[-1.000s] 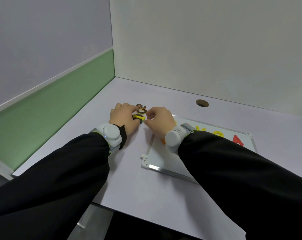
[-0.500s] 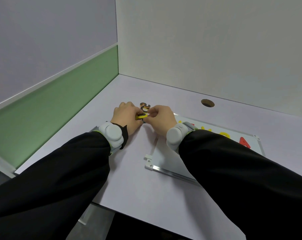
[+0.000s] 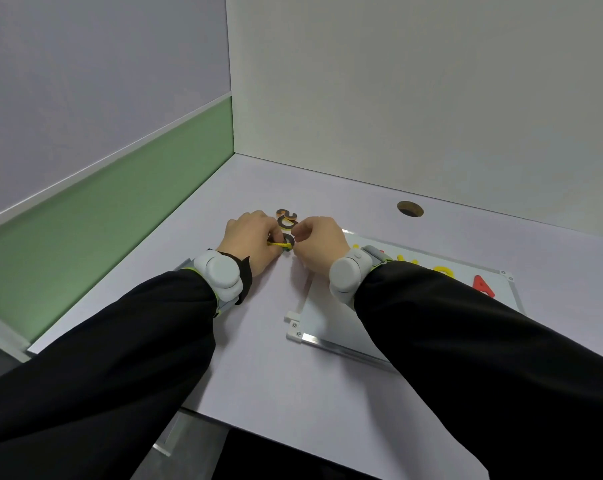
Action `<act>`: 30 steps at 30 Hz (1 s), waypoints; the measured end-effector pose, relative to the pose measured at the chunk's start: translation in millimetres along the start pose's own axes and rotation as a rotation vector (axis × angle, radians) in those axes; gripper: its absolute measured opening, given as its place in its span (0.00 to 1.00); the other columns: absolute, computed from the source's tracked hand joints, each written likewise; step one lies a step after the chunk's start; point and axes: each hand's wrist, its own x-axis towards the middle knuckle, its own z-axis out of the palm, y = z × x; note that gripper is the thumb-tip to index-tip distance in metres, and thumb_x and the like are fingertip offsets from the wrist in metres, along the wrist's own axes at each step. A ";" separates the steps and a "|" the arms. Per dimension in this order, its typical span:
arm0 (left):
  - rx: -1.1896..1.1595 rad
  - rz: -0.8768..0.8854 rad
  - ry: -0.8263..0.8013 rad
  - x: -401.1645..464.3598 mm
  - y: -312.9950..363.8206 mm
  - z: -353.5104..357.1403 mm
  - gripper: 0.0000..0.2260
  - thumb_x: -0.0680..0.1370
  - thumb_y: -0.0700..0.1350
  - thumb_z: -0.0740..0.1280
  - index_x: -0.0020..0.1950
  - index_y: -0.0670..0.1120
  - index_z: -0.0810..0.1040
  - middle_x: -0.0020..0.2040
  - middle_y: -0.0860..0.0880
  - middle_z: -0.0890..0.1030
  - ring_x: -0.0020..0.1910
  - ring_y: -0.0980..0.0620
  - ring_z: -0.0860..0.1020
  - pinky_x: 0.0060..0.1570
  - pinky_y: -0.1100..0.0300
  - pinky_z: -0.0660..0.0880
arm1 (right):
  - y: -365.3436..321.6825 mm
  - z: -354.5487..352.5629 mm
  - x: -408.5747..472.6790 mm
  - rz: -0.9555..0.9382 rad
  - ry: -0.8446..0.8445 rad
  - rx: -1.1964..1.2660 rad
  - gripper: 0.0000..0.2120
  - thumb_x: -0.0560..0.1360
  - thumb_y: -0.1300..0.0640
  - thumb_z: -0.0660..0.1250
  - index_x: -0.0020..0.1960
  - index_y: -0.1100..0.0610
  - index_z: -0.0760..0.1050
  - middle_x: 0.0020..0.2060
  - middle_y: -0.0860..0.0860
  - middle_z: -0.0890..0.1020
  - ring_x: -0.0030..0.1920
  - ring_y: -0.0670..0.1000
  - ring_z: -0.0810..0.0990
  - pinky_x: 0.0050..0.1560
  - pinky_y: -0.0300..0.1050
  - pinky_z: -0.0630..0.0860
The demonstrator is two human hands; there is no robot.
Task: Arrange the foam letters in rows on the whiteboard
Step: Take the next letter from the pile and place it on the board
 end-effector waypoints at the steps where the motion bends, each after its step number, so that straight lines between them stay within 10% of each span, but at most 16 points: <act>1: -0.008 -0.005 0.017 -0.8 0.3 -0.5 0.03 0.75 0.52 0.71 0.43 0.54 0.79 0.53 0.51 0.76 0.56 0.45 0.72 0.56 0.50 0.66 | 0.1 -0.9 -1.2 -0.001 -0.001 0.016 0.14 0.71 0.65 0.66 0.54 0.55 0.82 0.53 0.52 0.83 0.54 0.53 0.81 0.55 0.46 0.78; 11: -0.557 -0.021 0.007 -8.0 30.1 -16.7 0.04 0.75 0.43 0.72 0.49 0.48 0.81 0.41 0.50 0.84 0.38 0.55 0.82 0.43 0.58 0.79 | 2.9 -44.3 -11.7 -0.089 0.106 0.237 0.04 0.74 0.59 0.70 0.46 0.59 0.84 0.41 0.51 0.85 0.43 0.51 0.82 0.41 0.43 0.78; 17: -0.477 0.121 0.028 -24.7 56.7 -17.9 0.09 0.77 0.42 0.69 0.56 0.50 0.82 0.45 0.56 0.82 0.43 0.60 0.77 0.49 0.66 0.72 | 15.3 -81.5 -31.1 -0.107 0.095 0.241 0.06 0.75 0.60 0.70 0.49 0.60 0.83 0.39 0.52 0.83 0.35 0.46 0.78 0.30 0.31 0.72; 23: -0.511 0.164 -0.002 -45.1 87.9 -4.2 0.05 0.74 0.45 0.74 0.49 0.51 0.83 0.42 0.57 0.82 0.42 0.66 0.78 0.43 0.76 0.70 | 42.6 -119.3 -59.9 -0.093 -0.030 0.188 0.05 0.74 0.56 0.72 0.49 0.53 0.85 0.41 0.53 0.85 0.37 0.41 0.79 0.40 0.43 0.80; 30: -0.405 0.209 -0.020 -54.1 109.1 13.6 0.03 0.73 0.50 0.74 0.45 0.53 0.82 0.40 0.56 0.77 0.40 0.59 0.74 0.44 0.63 0.71 | 63.9 -132.5 -78.5 -0.091 -0.021 0.133 0.04 0.75 0.61 0.71 0.48 0.58 0.85 0.38 0.52 0.85 0.31 0.38 0.78 0.32 0.26 0.70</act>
